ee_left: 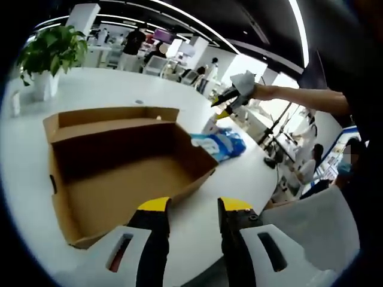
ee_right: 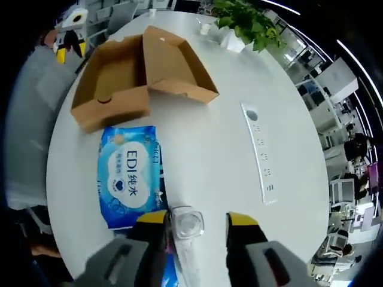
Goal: Operate the shoe box by opening the lid, removing the specified soft item, and placing it in the target area until the item is outside and the box remains undamaged.
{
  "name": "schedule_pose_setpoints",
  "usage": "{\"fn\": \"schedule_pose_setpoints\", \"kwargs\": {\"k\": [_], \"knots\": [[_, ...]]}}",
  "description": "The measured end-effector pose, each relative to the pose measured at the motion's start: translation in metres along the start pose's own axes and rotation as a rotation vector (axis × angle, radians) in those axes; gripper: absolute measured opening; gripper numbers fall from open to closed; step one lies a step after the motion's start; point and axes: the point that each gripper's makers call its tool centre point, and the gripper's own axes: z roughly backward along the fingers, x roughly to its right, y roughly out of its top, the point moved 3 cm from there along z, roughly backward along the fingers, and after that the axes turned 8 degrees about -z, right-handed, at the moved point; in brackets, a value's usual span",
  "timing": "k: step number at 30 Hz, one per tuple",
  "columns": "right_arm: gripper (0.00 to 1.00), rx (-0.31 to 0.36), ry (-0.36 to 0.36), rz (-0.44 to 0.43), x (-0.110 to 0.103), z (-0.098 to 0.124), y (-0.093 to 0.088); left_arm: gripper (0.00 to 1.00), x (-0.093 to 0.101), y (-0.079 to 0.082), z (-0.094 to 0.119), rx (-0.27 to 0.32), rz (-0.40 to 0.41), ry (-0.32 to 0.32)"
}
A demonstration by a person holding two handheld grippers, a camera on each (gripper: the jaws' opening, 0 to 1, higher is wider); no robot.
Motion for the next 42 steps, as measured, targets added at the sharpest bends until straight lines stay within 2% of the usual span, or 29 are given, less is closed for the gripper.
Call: {"fn": "schedule_pose_setpoints", "kwargs": {"k": [3, 5, 8, 15, 19, 24, 25, 28, 29, 32, 39, 42], "knots": [[0.38, 0.046, -0.010, -0.070, -0.004, 0.010, 0.000, 0.31, 0.002, 0.002, 0.001, 0.008, 0.000, -0.004], [0.38, 0.080, -0.056, -0.103, -0.002, 0.019, -0.001, 0.31, 0.002, 0.002, 0.001, 0.010, -0.001, -0.007], [0.38, 0.160, -0.078, -0.204, -0.005, 0.029, -0.002, 0.31, 0.004, 0.004, 0.000, 0.019, 0.006, -0.016], [0.38, 0.247, -0.124, -0.359, -0.013, 0.051, -0.016, 0.31, 0.007, 0.005, 0.000, 0.028, 0.006, -0.027], [0.38, 0.318, -0.169, -0.467, -0.017, 0.066, -0.020, 0.31, 0.008, 0.006, 0.001, 0.032, 0.005, -0.028], [0.37, 0.527, -0.197, -0.734, -0.025, 0.081, -0.013, 0.30, 0.005, 0.007, 0.001, 0.038, 0.015, -0.020], [0.37, 0.588, -0.209, -0.789, -0.026, 0.083, -0.007, 0.30, 0.004, 0.007, 0.001, 0.039, 0.019, -0.018], [0.38, 0.658, -0.235, -0.803, -0.041, 0.087, 0.004, 0.30, 0.004, 0.008, 0.001, 0.045, 0.031, -0.013], [0.37, 0.656, -0.216, -0.790, -0.055, 0.086, 0.009, 0.30, 0.005, 0.009, 0.002, 0.048, 0.035, -0.012], [0.36, 0.697, -0.204, -0.790, -0.078, 0.087, 0.022, 0.30, 0.005, 0.010, 0.004, 0.054, 0.032, -0.005], [0.39, 0.700, -0.163, -0.778, -0.133, 0.080, 0.046, 0.31, 0.008, 0.013, 0.005, 0.069, 0.033, 0.003], [0.39, 0.729, -0.130, -0.810, -0.151, 0.077, 0.061, 0.30, 0.008, 0.015, 0.006, 0.077, 0.034, 0.009]]}}
